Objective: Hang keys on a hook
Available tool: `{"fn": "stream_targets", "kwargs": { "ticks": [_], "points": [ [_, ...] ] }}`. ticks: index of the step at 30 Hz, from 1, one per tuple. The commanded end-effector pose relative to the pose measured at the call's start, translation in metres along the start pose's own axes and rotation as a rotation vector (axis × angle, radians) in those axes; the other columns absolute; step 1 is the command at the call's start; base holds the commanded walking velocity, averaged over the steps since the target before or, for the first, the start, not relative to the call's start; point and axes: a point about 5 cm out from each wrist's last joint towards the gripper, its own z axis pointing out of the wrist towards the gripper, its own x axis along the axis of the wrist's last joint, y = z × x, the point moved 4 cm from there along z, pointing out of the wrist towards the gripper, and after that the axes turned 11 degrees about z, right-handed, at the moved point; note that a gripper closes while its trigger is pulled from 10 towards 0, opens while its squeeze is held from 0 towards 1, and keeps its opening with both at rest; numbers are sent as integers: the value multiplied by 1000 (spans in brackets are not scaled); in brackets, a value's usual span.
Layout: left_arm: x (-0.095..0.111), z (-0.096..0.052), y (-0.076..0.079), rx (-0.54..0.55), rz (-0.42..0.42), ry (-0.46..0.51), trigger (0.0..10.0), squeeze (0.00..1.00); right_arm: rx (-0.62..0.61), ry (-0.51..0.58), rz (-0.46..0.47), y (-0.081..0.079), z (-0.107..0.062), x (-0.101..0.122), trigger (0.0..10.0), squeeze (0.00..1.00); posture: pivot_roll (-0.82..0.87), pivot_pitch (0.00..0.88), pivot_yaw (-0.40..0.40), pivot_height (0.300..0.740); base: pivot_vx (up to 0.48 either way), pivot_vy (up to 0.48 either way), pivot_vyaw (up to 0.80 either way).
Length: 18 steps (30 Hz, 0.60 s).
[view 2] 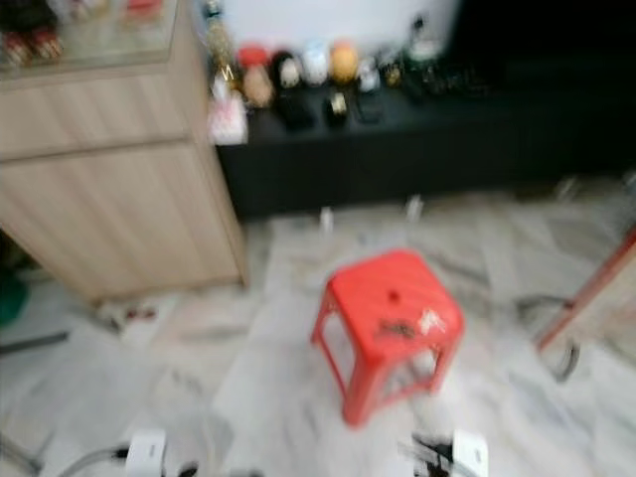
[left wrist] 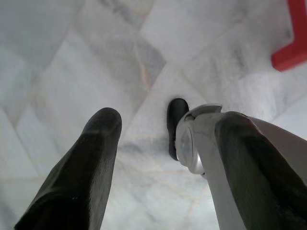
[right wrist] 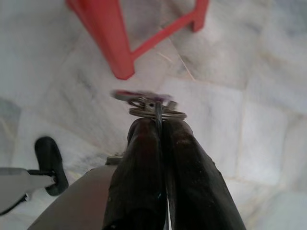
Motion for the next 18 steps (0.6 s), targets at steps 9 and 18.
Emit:
{"fn": "stream_targets", "kwargs": {
  "ticks": [9, 18],
  "points": [
    [-12, -3, 1, 4, -3, -41, 10000, 0, 1, -5, 35, -2, 0, -3, 10000, 0, 1, 106, -72, 740, 0, 0, 588],
    [-13, -2, 5, 1, 2, -62, 10000, 0, -6, 6, 55, -1, 0, -3, 10000, 0, 0, 105, -73, 740, 0, 0, 0]
  ]
}}
